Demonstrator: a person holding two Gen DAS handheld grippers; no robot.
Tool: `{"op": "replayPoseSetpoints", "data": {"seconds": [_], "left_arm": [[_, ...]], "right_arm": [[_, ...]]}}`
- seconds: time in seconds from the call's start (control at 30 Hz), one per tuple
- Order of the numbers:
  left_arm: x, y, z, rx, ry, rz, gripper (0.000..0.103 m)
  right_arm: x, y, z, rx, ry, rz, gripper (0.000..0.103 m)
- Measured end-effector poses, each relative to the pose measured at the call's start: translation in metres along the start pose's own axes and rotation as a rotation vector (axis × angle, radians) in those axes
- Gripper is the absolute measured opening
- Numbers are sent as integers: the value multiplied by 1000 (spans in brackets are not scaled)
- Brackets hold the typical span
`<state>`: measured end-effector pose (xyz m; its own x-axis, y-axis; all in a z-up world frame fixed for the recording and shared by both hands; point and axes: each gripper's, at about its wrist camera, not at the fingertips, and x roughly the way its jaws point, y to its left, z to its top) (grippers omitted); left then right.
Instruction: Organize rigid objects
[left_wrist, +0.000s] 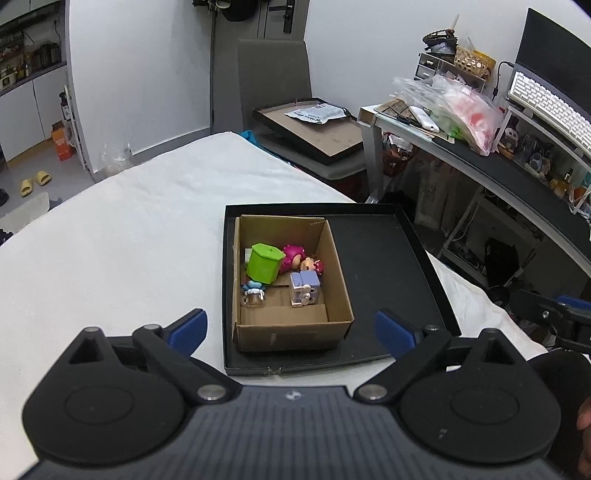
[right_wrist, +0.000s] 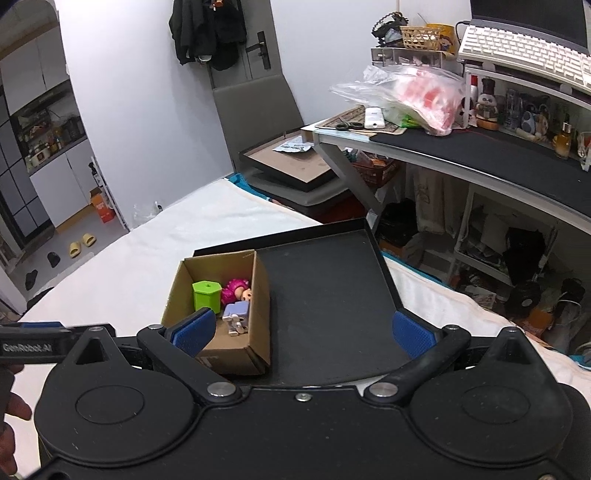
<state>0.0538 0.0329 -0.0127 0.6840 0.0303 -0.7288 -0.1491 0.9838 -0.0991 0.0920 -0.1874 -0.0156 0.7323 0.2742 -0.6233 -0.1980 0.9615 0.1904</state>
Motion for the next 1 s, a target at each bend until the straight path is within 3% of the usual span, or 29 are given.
{"op": "replayPoseSetpoints", "data": {"seconds": [1.0], "left_arm": [[-3,-7,-6,21,19,-4,97]], "right_arm": [[-6,-5,-8,-19,14,-12,103]]}}
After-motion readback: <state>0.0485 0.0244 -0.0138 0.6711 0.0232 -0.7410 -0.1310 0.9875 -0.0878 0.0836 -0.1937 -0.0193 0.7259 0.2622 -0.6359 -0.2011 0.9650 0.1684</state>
